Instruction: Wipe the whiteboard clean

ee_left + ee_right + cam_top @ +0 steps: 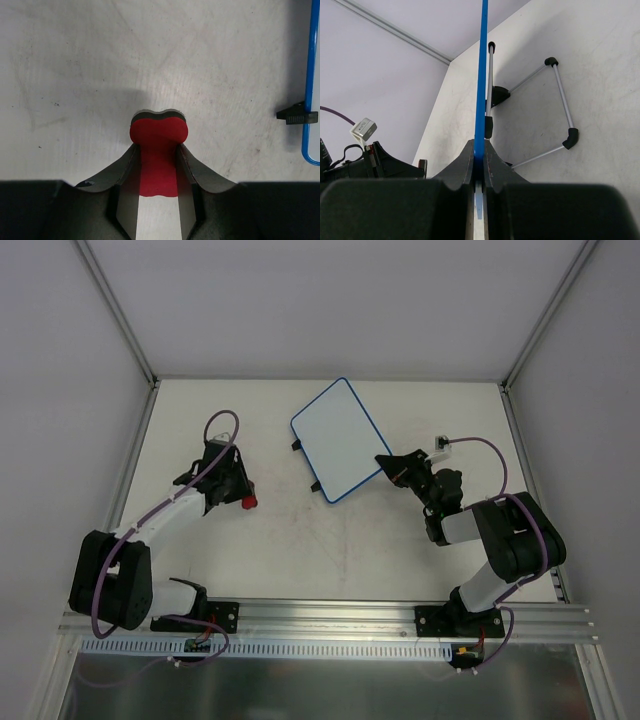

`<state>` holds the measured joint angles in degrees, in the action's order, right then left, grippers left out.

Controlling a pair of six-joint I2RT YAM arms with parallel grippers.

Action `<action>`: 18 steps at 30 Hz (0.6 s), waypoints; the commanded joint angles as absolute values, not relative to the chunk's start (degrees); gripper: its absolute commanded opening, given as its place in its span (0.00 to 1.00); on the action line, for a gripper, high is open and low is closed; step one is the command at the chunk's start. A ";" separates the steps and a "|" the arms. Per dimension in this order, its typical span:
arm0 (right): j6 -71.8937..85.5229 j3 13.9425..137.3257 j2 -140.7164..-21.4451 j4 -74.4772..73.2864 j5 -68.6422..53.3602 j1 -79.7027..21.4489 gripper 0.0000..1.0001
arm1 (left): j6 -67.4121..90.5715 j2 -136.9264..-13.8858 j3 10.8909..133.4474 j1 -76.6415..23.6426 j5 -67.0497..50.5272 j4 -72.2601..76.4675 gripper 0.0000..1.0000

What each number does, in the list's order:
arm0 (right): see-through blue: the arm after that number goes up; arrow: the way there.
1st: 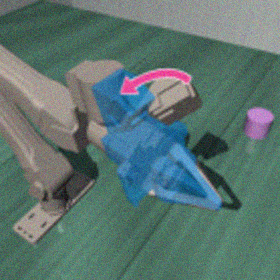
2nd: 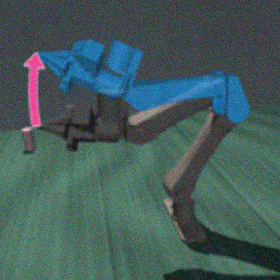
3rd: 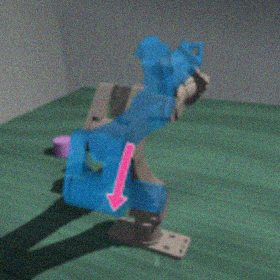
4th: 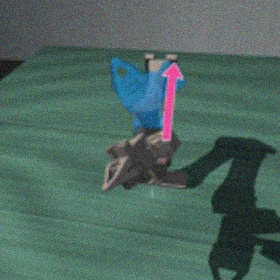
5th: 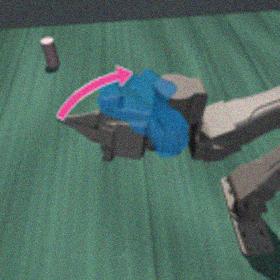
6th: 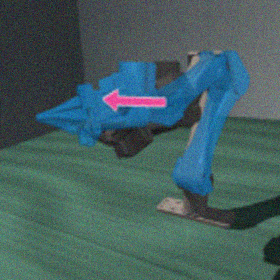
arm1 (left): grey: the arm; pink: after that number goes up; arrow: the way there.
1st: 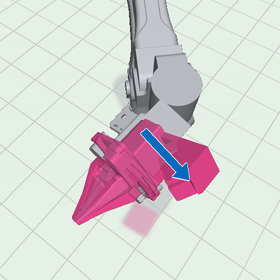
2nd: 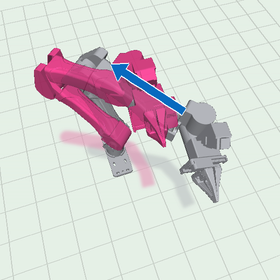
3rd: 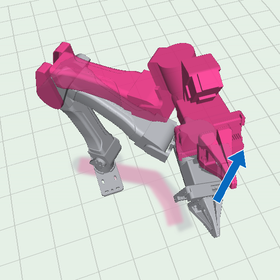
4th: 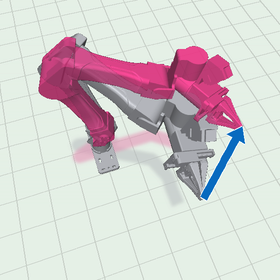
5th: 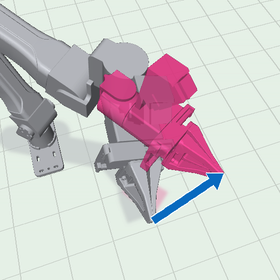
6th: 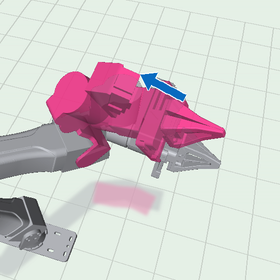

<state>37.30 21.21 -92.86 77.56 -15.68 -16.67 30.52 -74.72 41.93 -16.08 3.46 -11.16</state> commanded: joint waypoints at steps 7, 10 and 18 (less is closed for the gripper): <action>36.47 22.06 -93.87 83.41 -18.46 -17.40 0.00 | 27.16 -76.90 42.01 -16.00 5.01 -15.55 0.34; 36.39 22.06 -93.95 83.41 -18.46 -17.40 0.00 | 26.90 -78.83 42.36 -16.08 5.36 -15.73 0.34; 36.39 22.06 -93.87 83.41 -18.37 -17.40 0.00 | 27.51 -82.44 43.16 -15.47 3.78 -15.73 0.48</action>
